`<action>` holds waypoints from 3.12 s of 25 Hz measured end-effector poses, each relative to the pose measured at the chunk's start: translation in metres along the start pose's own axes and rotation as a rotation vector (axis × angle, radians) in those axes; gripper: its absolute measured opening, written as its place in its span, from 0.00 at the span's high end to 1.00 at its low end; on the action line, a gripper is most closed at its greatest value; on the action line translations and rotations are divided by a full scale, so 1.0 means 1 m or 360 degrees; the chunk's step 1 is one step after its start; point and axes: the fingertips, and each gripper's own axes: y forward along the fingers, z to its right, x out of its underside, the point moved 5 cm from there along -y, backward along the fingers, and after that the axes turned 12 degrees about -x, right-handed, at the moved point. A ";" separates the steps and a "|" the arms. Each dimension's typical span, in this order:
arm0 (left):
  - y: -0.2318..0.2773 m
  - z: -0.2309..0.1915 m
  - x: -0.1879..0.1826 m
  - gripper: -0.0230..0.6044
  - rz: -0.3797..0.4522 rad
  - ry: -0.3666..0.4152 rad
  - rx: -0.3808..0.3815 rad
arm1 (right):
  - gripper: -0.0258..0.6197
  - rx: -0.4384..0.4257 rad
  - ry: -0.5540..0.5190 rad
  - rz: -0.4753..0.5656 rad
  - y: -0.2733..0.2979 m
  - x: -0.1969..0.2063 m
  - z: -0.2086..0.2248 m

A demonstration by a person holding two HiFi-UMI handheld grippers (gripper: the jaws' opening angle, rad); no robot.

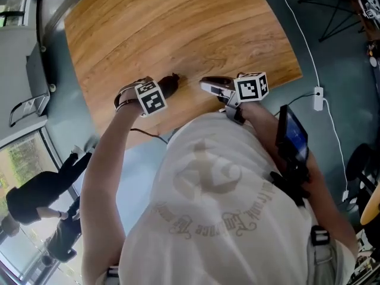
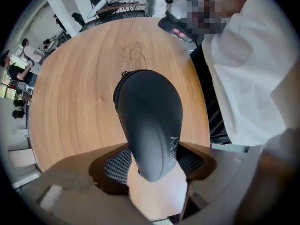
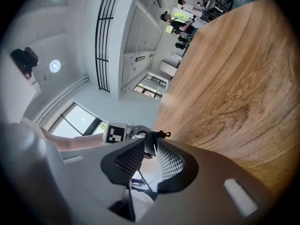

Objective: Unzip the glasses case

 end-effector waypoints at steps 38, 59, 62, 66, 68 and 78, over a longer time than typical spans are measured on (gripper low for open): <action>-0.064 0.140 0.000 0.58 0.1223 -0.1902 -0.0091 | 0.91 0.0111 -0.0094 -0.0491 0.017 0.048 0.011; -0.097 0.291 0.019 0.96 0.1867 -0.2391 -0.0229 | 0.94 0.0109 -0.0602 -0.0716 -0.012 0.194 -0.096; -0.098 0.311 0.027 0.96 0.1859 -0.2369 -0.0250 | 0.94 0.0106 -0.0647 -0.0723 -0.010 0.214 -0.102; -0.098 0.325 0.026 0.96 0.1867 -0.2347 -0.0266 | 0.95 0.0118 -0.0687 -0.0766 -0.013 0.225 -0.107; -0.094 0.330 0.019 0.96 0.1860 -0.2340 -0.0281 | 0.95 0.0115 -0.0701 -0.0797 -0.019 0.228 -0.108; -0.086 0.324 -0.008 0.96 0.1845 -0.2295 -0.0255 | 0.95 0.0132 -0.0687 -0.0791 -0.045 0.230 -0.108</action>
